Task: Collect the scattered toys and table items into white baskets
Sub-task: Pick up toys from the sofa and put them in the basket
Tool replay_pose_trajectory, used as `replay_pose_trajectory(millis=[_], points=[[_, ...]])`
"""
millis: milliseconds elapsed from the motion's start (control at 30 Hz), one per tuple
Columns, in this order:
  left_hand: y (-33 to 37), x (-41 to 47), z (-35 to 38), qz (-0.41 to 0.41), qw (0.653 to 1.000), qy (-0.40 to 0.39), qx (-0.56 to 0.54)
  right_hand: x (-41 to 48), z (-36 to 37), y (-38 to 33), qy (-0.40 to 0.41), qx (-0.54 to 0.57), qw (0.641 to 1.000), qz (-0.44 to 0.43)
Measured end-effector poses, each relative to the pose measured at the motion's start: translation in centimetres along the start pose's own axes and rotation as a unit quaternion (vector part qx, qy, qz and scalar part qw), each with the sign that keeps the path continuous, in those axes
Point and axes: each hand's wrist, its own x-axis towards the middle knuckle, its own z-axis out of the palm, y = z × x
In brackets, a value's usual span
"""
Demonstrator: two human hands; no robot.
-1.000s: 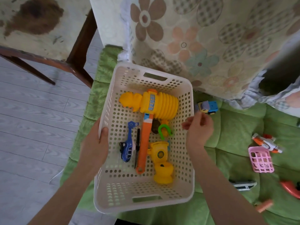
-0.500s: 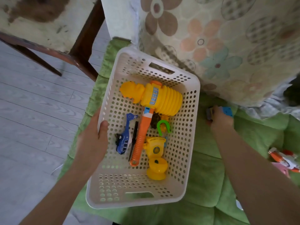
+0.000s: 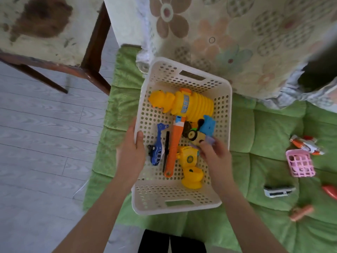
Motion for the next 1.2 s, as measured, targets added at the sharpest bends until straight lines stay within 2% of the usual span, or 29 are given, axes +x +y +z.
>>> replay_pose_trajectory(millis=[100,200,400,600,800,900,967,1033,1133,1200], points=[[0.3,-0.9,0.4,0.016,0.999,-0.026,-0.023,-3.0,1.1,2.5,-0.115,-0.153,0.981,0.037],[0.7,-1.7,0.9,0.024,0.999,-0.036,-0.028,-4.6,1.2,4.5,-0.167,-0.207,0.963,0.046],[1.2,-3.3,2.1,0.023,0.995,-0.085,-0.045,-7.1,1.6,6.4,-0.16,-0.261,0.949,0.079],[1.4,-4.8,3.8,0.022,0.994,-0.099,-0.045,-8.2,1.7,7.8,-0.185,-0.312,0.929,0.081],[2.1,-6.4,5.4,0.024,0.995,-0.095,-0.035,-7.0,1.9,8.7,-0.156,-0.288,0.933,0.15],[3.4,-6.9,6.3,0.035,0.993,-0.1,-0.045,-7.0,0.0,8.2,-0.168,-0.305,0.93,0.122],[4.2,-7.1,7.0,0.03,0.993,-0.104,-0.043,-7.1,-2.0,7.4,-0.142,-0.306,0.937,0.095],[5.2,-7.4,7.9,0.014,0.994,-0.105,-0.037,-6.9,-5.0,6.5,-0.075,-0.262,0.96,0.065],[6.4,-7.8,9.3,0.012,0.996,-0.082,-0.028,-6.3,-10.8,5.2,0.098,-0.106,0.989,0.006],[7.0,-7.8,10.4,0.02,0.997,-0.069,-0.011,-5.2,-15.2,4.9,0.236,0.017,0.972,-0.002]])
